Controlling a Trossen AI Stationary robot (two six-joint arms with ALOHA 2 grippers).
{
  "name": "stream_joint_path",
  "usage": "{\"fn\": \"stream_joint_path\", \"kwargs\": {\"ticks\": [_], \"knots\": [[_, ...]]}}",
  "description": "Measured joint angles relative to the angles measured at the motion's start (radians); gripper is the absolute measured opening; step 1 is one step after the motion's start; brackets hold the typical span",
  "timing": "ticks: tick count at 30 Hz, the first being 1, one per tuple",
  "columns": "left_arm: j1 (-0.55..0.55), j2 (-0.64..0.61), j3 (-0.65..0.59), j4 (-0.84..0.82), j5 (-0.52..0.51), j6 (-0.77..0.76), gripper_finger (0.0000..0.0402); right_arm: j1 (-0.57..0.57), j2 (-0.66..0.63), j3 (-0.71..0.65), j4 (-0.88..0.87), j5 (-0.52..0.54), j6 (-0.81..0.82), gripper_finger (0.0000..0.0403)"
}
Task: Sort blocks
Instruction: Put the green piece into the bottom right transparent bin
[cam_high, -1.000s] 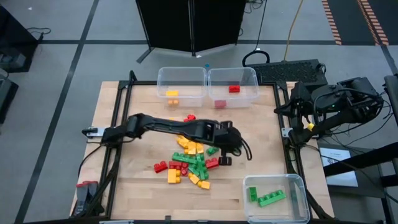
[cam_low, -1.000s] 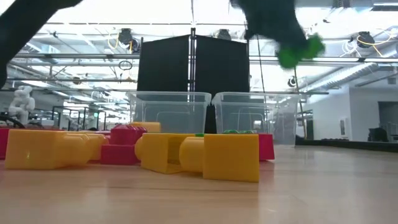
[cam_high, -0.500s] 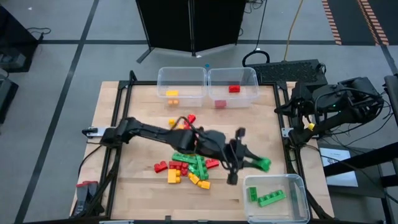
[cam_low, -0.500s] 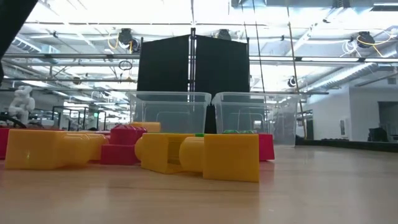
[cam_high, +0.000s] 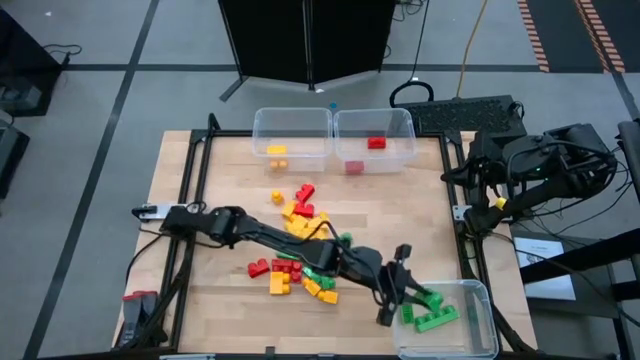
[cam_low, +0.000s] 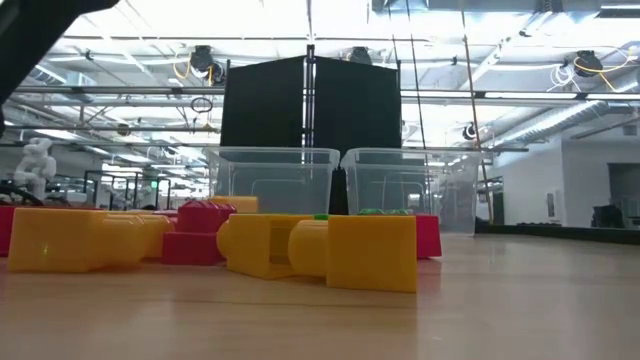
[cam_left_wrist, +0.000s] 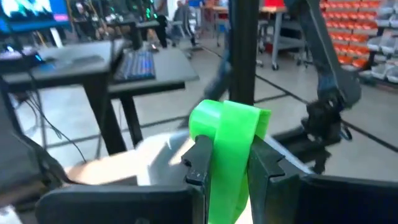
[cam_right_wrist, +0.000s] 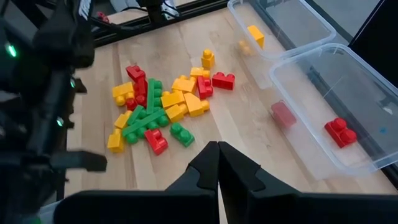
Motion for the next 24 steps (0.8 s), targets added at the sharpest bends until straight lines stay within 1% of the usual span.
{"fn": "stream_joint_path", "kwargs": {"ticks": [5,9,11,14,20,24], "knots": [[-0.005,0.05,0.0,-0.016,0.001,-0.001,0.0043,0.0,0.002,0.0,0.002,0.0,0.0,0.0002],[-0.005,0.054,0.0,-0.021,0.001,0.0,0.0044,0.0,0.002,0.0,0.002,0.0,0.0,0.0002],[-0.005,0.054,0.0,-0.038,0.001,0.0,0.0051,0.0,0.002,0.0,0.005,0.0,0.0,0.0002],[-0.006,0.054,0.0,-0.048,0.001,-0.001,0.0077,0.0,0.002,0.0,0.005,0.0,0.0,0.0002],[-0.008,0.054,0.0,-0.046,0.001,-0.002,0.0157,0.0,0.002,0.0,0.005,0.0,0.0,0.0002],[-0.008,0.017,0.0,-0.053,-0.012,-0.002,0.0198,0.0,0.002,0.0,0.005,0.0,-0.003,0.0002]]}}
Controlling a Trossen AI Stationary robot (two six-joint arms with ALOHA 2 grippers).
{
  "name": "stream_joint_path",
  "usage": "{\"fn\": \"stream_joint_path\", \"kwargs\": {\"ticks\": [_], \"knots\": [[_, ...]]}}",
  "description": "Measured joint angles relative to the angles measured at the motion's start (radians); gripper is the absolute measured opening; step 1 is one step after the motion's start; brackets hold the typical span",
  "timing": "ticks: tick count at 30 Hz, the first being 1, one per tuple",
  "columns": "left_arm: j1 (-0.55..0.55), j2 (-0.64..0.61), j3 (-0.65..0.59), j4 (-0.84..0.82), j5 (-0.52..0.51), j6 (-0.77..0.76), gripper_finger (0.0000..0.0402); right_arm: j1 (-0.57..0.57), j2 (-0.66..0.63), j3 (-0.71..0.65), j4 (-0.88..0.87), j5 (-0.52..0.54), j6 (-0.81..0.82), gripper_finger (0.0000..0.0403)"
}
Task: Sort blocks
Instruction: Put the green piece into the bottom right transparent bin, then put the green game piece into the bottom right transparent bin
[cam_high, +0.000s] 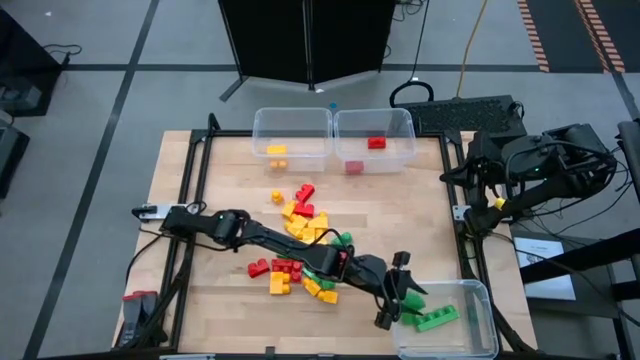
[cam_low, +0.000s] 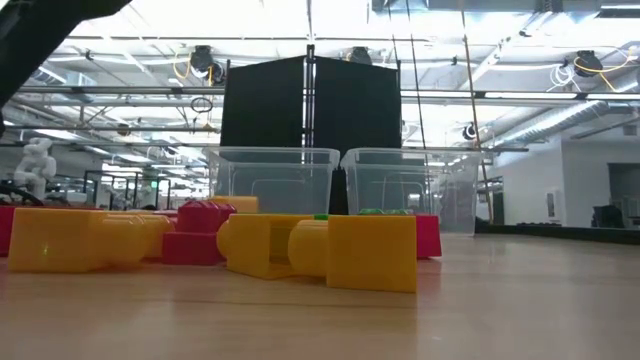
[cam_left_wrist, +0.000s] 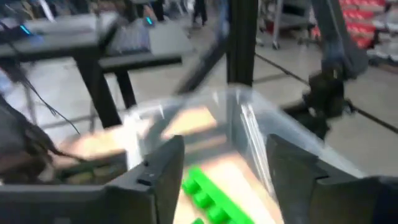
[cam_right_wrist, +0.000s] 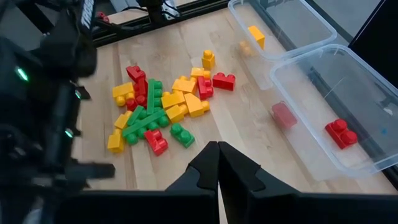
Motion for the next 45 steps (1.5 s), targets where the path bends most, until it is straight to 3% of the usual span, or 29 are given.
{"fn": "stream_joint_path", "kwargs": {"ticks": [2,4,7,9,14,18,29,38,45], "knots": [[0.002,-0.058,0.0,-0.023,-0.041,0.004,0.0211,0.0,0.0,0.0,0.0,0.0,-0.001,0.0002],[0.01,-0.13,0.003,-0.101,-0.144,0.016,0.0218,0.0,0.0,0.0,0.0,0.0,-0.001,0.0002],[0.035,-0.233,0.006,-0.345,-0.341,0.02,0.0222,0.0,0.0,0.0,-0.001,0.0,-0.001,0.0002],[0.061,-0.271,0.005,-0.523,-0.418,-0.037,0.0222,0.0,0.0,0.0,-0.002,0.0,-0.005,0.0002],[0.125,-0.286,0.002,-0.899,-0.437,-0.295,0.0222,0.0,0.0,0.0,-0.002,0.0,-0.021,0.0002],[0.144,-0.22,0.002,-1.096,-0.438,-0.428,0.0222,0.0,0.0,0.0,-0.002,0.0,-0.023,0.0002],[0.149,-0.012,0.0,-1.172,-0.362,-0.443,0.0222,0.0,0.0,0.0,-0.009,0.0,-0.024,0.0002],[0.168,0.069,0.0,-1.194,-0.359,-0.472,0.0222,0.0,0.0,0.0,-0.027,0.0,-0.024,0.0002],[0.18,0.092,0.005,-1.19,-0.273,-0.497,0.0209,0.0,0.0,0.0,-0.032,0.0,-0.024,0.0002]]}}
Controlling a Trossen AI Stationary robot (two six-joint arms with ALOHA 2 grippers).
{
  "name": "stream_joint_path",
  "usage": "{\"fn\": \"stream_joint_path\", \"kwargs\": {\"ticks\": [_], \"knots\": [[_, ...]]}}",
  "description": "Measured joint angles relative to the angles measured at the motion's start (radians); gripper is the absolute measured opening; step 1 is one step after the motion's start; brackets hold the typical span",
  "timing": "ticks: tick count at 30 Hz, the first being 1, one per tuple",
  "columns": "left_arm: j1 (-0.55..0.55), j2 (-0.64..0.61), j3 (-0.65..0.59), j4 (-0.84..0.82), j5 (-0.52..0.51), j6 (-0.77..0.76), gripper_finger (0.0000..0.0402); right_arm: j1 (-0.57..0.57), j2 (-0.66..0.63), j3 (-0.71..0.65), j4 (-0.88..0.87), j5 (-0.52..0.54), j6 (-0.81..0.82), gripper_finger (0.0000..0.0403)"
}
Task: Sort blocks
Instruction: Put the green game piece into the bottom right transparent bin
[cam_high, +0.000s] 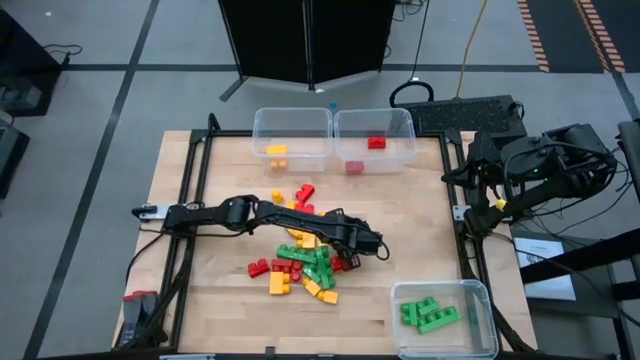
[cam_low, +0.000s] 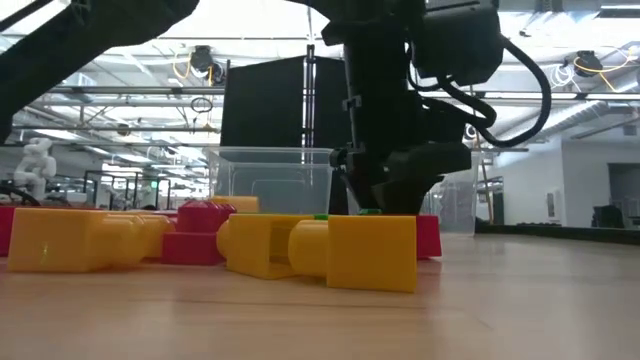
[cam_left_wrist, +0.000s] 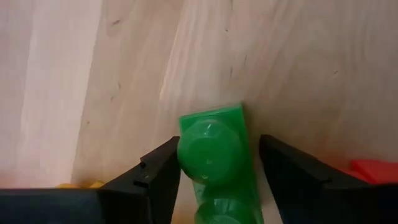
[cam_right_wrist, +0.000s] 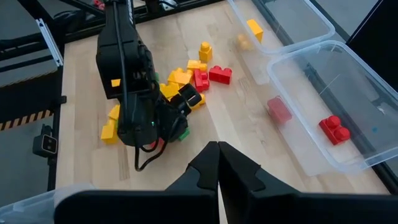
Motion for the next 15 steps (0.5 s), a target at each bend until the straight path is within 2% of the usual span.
{"fn": "stream_joint_path", "kwargs": {"ticks": [2,7,8,15], "knots": [[0.0,0.001,0.0,0.0,0.001,0.0,0.0184,0.0,0.0,0.0,0.0,0.0,0.0,0.0002],[0.001,-0.005,0.0,-0.006,0.0,0.006,0.0081,0.0,0.0,0.0,0.0,0.0,-0.003,0.0002],[0.001,-0.005,0.0,-0.007,0.0,0.008,0.0071,0.0,0.0,0.0,0.0,0.0,-0.003,0.0002],[0.003,-0.035,-0.007,-0.011,0.006,0.036,0.0071,0.0,0.0,0.0,0.0,0.0,-0.003,0.0002]]}}
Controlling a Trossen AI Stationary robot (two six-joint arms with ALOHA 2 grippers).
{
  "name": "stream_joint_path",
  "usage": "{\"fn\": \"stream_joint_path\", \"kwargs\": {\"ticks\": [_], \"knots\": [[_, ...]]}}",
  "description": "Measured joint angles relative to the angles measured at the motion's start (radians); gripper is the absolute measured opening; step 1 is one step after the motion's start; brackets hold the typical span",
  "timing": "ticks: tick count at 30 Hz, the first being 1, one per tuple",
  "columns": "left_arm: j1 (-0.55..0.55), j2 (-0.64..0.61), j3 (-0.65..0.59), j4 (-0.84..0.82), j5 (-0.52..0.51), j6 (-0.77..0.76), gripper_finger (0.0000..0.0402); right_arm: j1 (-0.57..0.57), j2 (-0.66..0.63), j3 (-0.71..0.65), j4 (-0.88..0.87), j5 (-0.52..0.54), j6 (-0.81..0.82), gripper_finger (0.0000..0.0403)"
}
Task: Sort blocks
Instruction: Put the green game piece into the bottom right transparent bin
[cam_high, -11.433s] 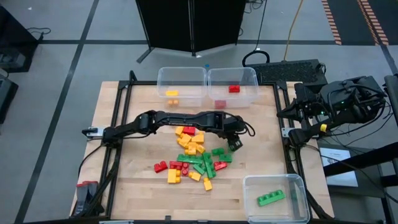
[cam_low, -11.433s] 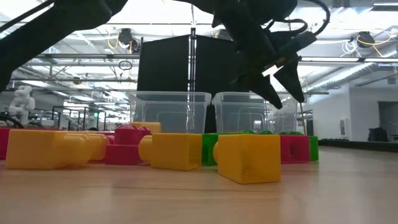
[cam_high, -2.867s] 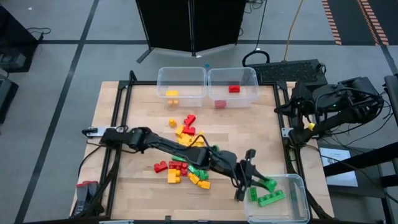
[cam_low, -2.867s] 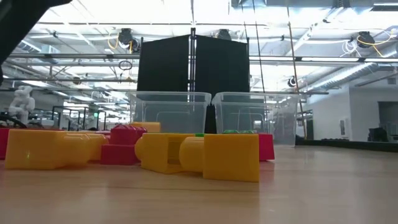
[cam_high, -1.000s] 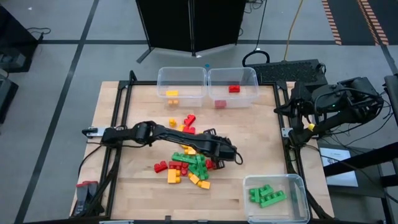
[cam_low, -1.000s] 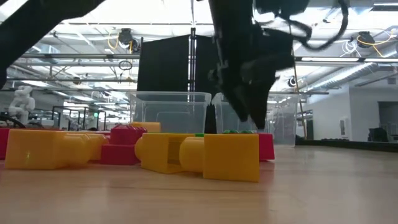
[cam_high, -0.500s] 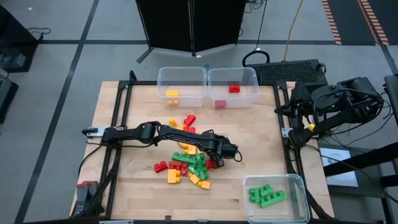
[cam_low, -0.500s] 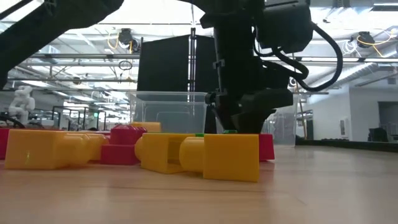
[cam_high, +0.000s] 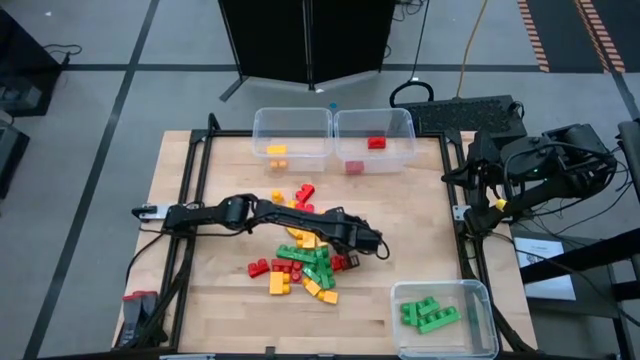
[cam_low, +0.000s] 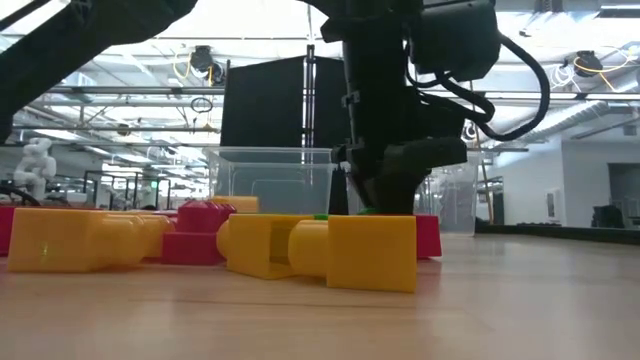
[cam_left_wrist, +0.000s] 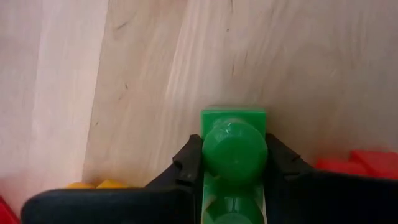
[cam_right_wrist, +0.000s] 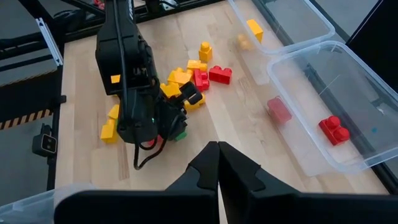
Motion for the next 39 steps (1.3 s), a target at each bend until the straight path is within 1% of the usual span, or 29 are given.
{"fn": "stream_joint_path", "kwargs": {"ticks": [5,9,11,13,17,19,23,26,28,30,34,39], "knots": [[0.003,-0.107,-0.001,0.008,-0.003,-0.005,0.0071,0.0,0.0,0.0,0.0,0.0,0.0,0.0002],[0.002,-0.209,0.001,0.089,-0.016,-0.005,0.0071,0.0,0.0,0.0,0.001,0.007,0.0,0.0002],[-0.005,-0.269,0.001,0.179,-0.025,-0.006,0.0071,0.0,0.0,0.0,0.001,0.028,0.001,0.0002],[-0.019,-0.321,0.002,0.308,-0.047,0.017,0.0071,0.0,0.0,0.0,0.003,0.048,0.002,0.0002],[-0.069,-0.371,0.004,0.597,-0.065,0.138,0.0071,0.0,0.0,0.0,0.009,0.057,0.003,0.0002],[-0.097,-0.371,0.004,0.738,-0.059,0.205,0.0071,0.0,0.0,0.0,0.01,0.056,0.003,0.0002],[-0.154,-0.352,0.004,0.96,-0.046,0.315,0.0071,0.0,0.0,0.0,0.009,0.057,0.013,0.0002],[-0.187,-0.314,0.004,1.08,-0.035,0.398,0.0071,0.0,0.0,0.0,0.009,0.057,0.013,0.0002],[-0.202,-0.279,0.003,1.148,-0.005,0.439,0.0071,0.0,0.0,0.0,0.01,0.057,0.013,0.0002],[-0.21,-0.239,0.002,1.221,0.037,0.446,0.0071,0.0,0.0,0.0,0.01,0.057,0.018,0.0002],[-0.216,-0.158,0.002,1.303,0.095,0.446,0.0071,0.0,0.0,0.0,0.01,0.057,0.03,0.0002],[-0.219,-0.073,0.002,1.34,0.116,0.444,0.0071,0.0,0.0,0.0,0.01,0.057,0.041,0.0002]]}}
